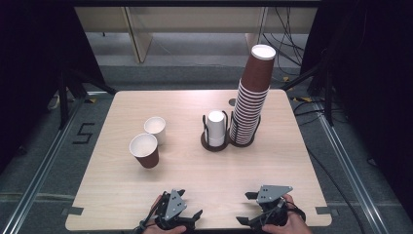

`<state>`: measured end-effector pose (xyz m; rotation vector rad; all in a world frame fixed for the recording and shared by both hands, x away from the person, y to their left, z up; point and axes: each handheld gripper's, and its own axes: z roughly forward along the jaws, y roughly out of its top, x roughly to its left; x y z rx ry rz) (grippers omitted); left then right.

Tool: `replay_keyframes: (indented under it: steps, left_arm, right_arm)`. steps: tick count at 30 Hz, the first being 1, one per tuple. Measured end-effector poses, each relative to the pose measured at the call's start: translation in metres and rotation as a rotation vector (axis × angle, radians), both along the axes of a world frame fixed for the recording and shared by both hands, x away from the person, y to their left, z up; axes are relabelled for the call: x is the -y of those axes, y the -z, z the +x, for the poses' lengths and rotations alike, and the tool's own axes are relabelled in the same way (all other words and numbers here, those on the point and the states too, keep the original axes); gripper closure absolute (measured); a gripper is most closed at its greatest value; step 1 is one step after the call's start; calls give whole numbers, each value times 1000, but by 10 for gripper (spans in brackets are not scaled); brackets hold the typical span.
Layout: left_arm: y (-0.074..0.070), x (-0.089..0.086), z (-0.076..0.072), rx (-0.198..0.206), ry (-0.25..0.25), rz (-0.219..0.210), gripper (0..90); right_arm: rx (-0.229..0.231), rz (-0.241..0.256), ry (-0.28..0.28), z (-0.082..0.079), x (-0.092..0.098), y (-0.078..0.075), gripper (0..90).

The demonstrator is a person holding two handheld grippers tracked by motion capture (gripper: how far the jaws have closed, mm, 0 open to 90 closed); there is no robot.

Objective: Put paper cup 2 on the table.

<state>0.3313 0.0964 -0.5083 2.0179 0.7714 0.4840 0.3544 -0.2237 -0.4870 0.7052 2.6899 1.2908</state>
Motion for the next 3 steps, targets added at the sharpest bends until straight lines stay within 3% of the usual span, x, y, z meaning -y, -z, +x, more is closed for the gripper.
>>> replay_keyframes:
  steps: [3]
  left_arm:
    - [-1,-1,0,2,1,8,148]
  right_arm:
    - [-1,2,0,0,0,0,158]
